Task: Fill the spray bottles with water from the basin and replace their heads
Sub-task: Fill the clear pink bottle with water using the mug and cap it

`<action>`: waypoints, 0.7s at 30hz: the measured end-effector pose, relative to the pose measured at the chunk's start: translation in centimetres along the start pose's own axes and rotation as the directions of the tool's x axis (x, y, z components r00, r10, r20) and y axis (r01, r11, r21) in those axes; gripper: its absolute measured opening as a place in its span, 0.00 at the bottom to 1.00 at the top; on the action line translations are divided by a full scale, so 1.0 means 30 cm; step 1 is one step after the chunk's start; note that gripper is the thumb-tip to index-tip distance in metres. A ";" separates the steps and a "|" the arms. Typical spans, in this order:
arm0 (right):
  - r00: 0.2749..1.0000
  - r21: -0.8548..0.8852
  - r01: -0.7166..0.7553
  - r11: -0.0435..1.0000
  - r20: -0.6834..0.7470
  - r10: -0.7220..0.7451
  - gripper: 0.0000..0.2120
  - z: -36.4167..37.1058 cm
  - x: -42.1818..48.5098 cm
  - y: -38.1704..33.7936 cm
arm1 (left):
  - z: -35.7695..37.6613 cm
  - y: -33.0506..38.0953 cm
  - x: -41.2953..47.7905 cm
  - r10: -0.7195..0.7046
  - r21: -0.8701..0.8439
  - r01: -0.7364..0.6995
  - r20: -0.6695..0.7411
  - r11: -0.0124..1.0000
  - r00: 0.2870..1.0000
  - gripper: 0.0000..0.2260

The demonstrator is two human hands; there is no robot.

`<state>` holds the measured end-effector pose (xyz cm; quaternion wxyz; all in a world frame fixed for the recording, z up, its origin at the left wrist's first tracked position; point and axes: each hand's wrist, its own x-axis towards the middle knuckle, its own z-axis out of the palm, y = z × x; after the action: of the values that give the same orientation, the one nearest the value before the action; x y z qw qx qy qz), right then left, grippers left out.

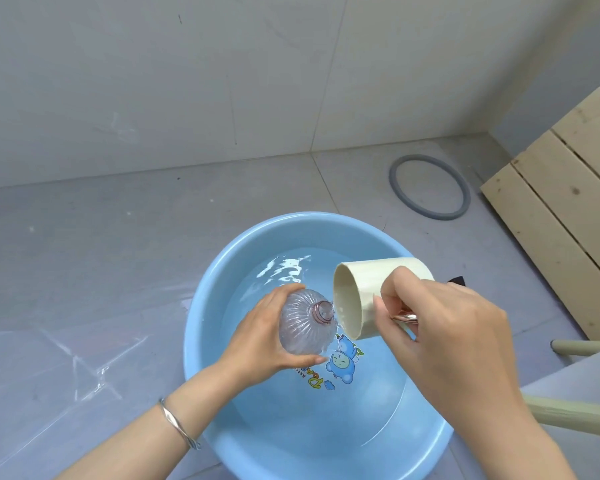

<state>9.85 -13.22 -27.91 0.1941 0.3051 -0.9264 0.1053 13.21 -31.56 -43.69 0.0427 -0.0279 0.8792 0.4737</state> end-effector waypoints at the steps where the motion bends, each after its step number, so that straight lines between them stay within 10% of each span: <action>1: 1.000 0.013 -0.005 1.000 -0.006 0.005 0.10 0.003 -0.002 0.001 | -0.001 -0.001 -0.001 0.000 -0.001 0.000 0.000 1.000 1.000 0.44; 5: 0.967 0.158 -0.256 0.954 0.040 0.253 0.16 0.001 -0.011 0.020 | -0.007 -0.004 -0.002 0.002 -0.020 -0.002 -0.004 1.000 1.000 0.43; 9: 0.816 0.460 -0.565 0.685 0.188 0.546 0.14 0.011 -0.024 0.090 | -0.025 -0.014 0.000 -0.005 -0.044 0.003 -0.034 0.999 0.999 0.43; 14: 0.695 0.569 -0.713 0.409 0.498 0.519 0.07 0.072 -0.063 0.169 | -0.045 -0.021 0.009 -0.025 -0.060 0.020 -0.082 0.998 0.996 0.43; 21: 0.717 0.254 -0.651 0.716 0.517 0.468 0.11 0.195 -0.134 0.165 | -0.046 -0.015 0.012 -0.013 -0.071 0.005 -0.105 0.997 0.994 0.42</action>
<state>8.09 -9.02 -35.29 -0.1203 0.0516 -0.9485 0.2884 12.83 -32.96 -43.33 -0.0025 -0.0582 0.8627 0.5023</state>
